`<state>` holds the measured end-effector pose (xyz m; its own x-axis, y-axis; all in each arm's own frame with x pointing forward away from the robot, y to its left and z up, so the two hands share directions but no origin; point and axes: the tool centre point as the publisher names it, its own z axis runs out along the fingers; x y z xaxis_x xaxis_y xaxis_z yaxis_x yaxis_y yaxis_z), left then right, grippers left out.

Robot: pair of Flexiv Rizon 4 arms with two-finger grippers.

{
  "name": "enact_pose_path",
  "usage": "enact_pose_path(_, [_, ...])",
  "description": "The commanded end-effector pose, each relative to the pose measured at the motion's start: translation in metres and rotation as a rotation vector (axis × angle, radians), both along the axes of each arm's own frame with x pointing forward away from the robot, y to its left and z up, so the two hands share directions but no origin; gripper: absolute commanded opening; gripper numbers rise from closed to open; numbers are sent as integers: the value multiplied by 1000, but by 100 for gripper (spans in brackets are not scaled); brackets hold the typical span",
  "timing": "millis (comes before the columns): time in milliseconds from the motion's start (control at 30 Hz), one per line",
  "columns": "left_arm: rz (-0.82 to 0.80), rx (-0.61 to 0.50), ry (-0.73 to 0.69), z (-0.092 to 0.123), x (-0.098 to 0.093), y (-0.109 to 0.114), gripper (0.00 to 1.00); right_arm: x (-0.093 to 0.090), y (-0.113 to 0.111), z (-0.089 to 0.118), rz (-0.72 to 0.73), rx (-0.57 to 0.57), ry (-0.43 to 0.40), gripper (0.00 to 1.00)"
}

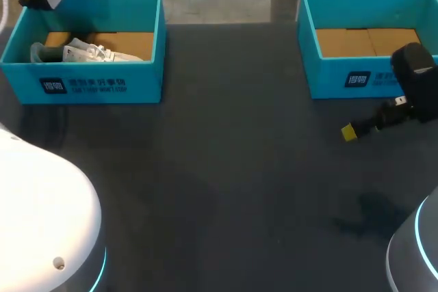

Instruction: Take the shoe out of the shoebox, open the shoe tongue, remove and reinsert the insole, then place the shoe into the shoebox

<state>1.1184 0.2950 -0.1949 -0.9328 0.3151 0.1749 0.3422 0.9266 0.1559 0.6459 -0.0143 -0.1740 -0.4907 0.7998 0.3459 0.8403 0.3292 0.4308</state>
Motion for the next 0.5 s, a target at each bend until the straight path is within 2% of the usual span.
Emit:
enact_pose_path(33, [-355,44,-13,2,-6,6,0,-2,-1,-1,-2,1,-2,100])
enact_pose_path(300, [-827,0,38,9,4,29,0,-2,-1,-1,-2,1,-2,100])
enact_pose_path(500, [-994,30,63,8,12,29,0,-2,-1,-1,-2,1,-2,100])
